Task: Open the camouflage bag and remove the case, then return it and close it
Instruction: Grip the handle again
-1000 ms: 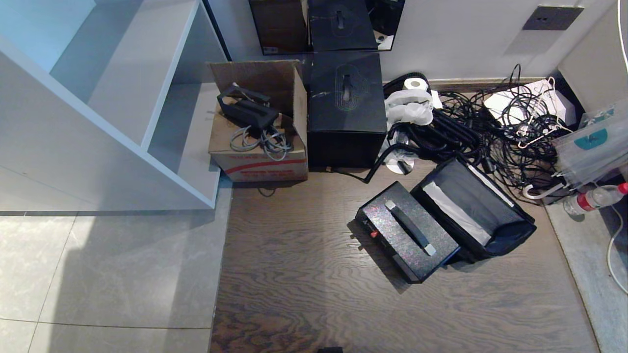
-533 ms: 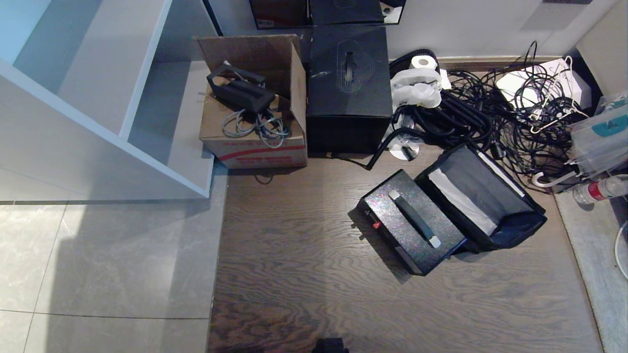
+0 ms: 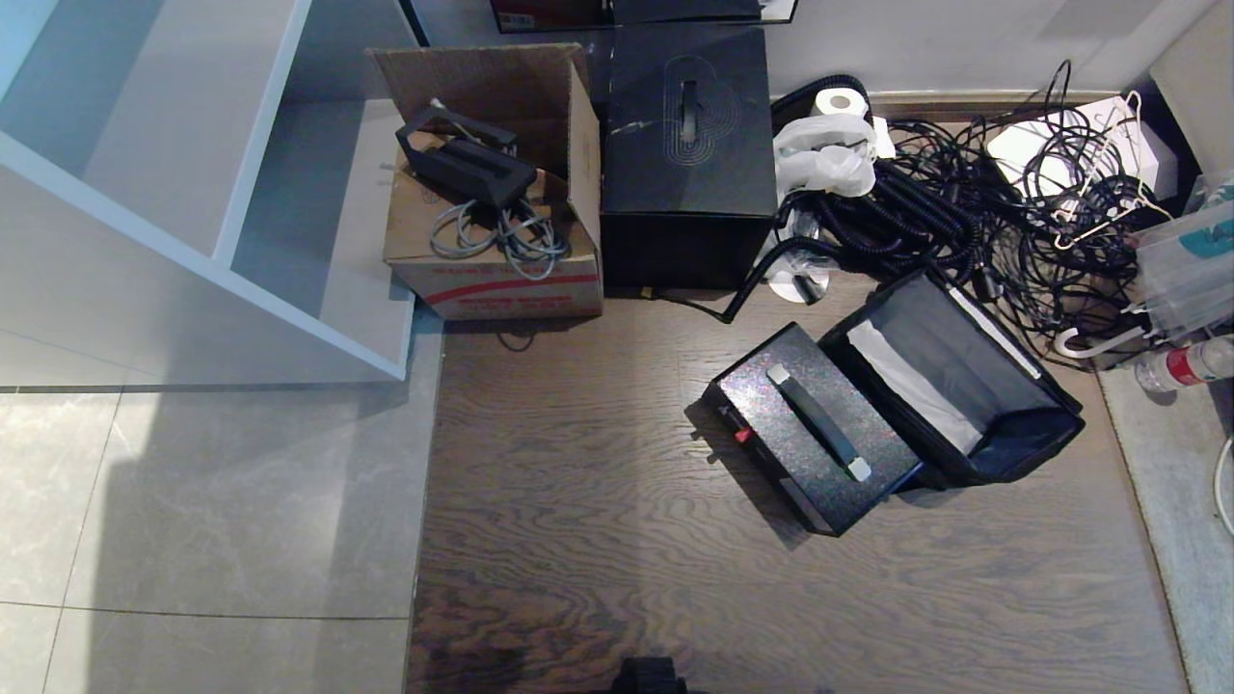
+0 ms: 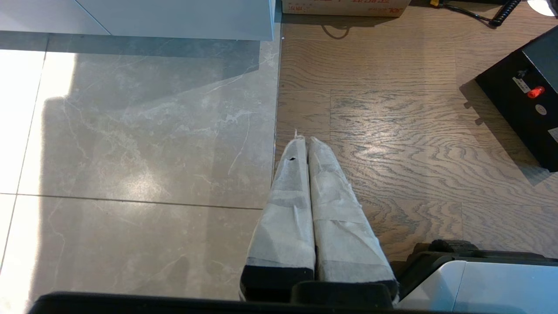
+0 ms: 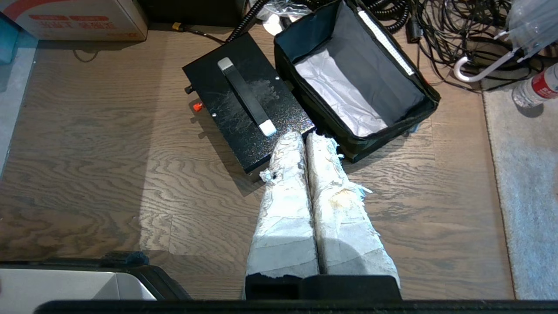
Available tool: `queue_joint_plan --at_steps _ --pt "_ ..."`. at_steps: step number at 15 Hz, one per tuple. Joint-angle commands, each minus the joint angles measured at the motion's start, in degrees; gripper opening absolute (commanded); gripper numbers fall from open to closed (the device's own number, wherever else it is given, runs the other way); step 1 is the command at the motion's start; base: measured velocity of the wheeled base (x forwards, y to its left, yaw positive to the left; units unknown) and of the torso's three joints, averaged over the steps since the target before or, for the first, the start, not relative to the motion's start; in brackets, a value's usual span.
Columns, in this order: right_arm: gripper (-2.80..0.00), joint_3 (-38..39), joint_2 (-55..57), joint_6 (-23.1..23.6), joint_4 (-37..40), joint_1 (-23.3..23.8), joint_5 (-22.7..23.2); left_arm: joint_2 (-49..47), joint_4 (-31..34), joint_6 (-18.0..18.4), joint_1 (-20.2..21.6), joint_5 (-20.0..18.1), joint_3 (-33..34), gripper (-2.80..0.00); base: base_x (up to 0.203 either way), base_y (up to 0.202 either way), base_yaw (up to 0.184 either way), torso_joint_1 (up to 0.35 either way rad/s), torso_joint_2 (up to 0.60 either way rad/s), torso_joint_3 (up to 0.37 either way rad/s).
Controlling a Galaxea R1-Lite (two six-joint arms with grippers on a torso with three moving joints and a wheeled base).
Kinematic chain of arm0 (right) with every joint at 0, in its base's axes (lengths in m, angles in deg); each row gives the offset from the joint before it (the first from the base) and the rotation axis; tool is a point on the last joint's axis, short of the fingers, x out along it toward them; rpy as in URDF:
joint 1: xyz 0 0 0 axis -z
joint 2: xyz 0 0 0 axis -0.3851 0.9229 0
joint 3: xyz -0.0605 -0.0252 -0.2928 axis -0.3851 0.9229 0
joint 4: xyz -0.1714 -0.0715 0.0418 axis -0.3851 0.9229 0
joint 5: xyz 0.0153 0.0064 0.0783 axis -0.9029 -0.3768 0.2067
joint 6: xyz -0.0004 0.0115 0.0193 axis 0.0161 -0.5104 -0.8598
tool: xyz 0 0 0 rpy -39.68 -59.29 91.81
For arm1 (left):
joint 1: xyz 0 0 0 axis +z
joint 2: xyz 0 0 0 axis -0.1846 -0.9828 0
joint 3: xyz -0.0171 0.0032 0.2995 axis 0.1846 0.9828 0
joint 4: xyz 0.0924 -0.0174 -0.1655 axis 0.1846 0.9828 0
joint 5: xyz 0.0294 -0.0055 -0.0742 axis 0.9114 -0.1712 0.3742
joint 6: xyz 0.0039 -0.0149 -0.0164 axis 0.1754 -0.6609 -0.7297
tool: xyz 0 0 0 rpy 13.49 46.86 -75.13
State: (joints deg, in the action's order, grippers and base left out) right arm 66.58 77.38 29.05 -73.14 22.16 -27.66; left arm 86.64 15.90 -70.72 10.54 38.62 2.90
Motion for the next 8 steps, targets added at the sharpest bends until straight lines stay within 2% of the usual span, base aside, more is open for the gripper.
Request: queue_joint_plan --at_steps 1,8 --pt "-2.8 2.3 0.1 0.0 0.0 0.0 0.0 0.0 0.0 0.0 0.0 0.0 0.0 -2.8 0.0 0.0 0.0 0.0 0.0 0.0" --pt "-2.8 2.3 0.1 0.0 0.0 0.0 0.0 0.0 0.0 0.0 0.0 0.0 0.0 -2.8 0.0 0.0 0.0 0.0 0.0 0.0"
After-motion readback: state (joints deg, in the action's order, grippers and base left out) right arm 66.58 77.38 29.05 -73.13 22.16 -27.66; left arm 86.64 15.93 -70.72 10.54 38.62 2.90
